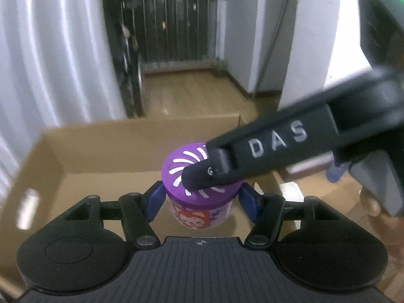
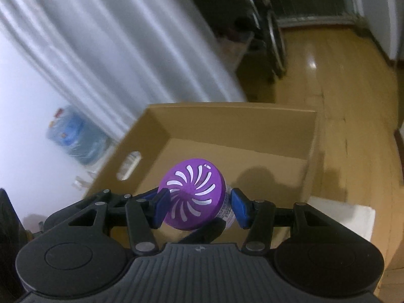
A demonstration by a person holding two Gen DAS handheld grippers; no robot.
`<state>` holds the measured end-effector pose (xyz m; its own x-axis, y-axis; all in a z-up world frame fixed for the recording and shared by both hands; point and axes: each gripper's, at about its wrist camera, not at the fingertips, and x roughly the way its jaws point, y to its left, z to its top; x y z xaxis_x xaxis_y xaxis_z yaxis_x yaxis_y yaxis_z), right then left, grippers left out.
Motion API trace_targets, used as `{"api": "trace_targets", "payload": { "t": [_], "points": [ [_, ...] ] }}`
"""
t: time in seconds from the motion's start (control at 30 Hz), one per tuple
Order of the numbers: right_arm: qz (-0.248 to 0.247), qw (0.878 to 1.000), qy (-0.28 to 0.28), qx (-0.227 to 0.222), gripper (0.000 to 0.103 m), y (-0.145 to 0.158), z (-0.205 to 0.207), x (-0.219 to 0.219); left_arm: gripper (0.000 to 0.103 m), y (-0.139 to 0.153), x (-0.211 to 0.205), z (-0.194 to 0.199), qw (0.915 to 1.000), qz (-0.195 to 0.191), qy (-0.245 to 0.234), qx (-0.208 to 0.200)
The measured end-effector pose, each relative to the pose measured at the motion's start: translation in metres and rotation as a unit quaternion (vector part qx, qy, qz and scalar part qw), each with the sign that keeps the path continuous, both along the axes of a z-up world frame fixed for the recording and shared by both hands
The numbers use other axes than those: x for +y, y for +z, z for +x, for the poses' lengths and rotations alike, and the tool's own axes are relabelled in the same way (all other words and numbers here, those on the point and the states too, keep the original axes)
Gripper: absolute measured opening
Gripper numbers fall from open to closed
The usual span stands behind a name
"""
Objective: Organize objects
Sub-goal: 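Lower the jar into the box and open the right gripper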
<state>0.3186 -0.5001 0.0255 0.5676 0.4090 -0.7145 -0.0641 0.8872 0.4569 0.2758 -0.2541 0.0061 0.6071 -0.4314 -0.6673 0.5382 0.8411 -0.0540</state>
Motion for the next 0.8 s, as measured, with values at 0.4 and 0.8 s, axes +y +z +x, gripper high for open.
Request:
{"api": "trace_targets", "payload": {
  "t": [0.4,0.8],
  "points": [
    [-0.058,0.998,0.008,0.025,0.055,-0.039,0.053,-0.007,0.066,-0.025,-0.029,0.077,0.9929,-0.027,0.006,0.115],
    [-0.079,0.997,-0.025,-0.007,0.055,-0.015,0.025,-0.018,0.079,-0.018,-0.002,0.056,0.9891,-0.060,0.041,0.128]
  ]
}}
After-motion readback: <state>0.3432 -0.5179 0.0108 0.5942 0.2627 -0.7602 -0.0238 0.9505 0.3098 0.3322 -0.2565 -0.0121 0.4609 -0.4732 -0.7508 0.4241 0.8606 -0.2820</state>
